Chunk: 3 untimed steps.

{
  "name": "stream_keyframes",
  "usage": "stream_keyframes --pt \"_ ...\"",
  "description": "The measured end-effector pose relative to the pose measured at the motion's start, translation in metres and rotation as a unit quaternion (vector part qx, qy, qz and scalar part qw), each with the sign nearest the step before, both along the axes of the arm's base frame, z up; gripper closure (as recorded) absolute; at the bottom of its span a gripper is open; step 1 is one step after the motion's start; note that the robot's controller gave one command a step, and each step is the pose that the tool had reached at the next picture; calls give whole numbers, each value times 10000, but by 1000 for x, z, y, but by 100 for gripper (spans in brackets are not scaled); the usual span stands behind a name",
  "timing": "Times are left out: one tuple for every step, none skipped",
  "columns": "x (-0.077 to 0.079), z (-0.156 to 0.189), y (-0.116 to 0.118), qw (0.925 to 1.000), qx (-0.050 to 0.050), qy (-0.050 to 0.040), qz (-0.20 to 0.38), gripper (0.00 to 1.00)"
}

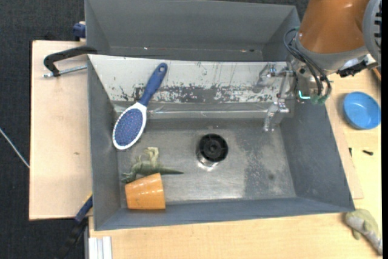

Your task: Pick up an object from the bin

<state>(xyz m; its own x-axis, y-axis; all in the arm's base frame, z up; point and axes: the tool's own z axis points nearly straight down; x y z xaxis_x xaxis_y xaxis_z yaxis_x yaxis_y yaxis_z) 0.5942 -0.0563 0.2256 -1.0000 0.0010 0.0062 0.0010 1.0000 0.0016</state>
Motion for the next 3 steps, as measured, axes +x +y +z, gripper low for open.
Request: stream_keyframes --pt "-43 -89 83 9983 17 1 585 0" --pt "-32 -150 97 9911 2 -44 1329 0" --pt "-30 -148 97 9911 1 -69 1329 100"
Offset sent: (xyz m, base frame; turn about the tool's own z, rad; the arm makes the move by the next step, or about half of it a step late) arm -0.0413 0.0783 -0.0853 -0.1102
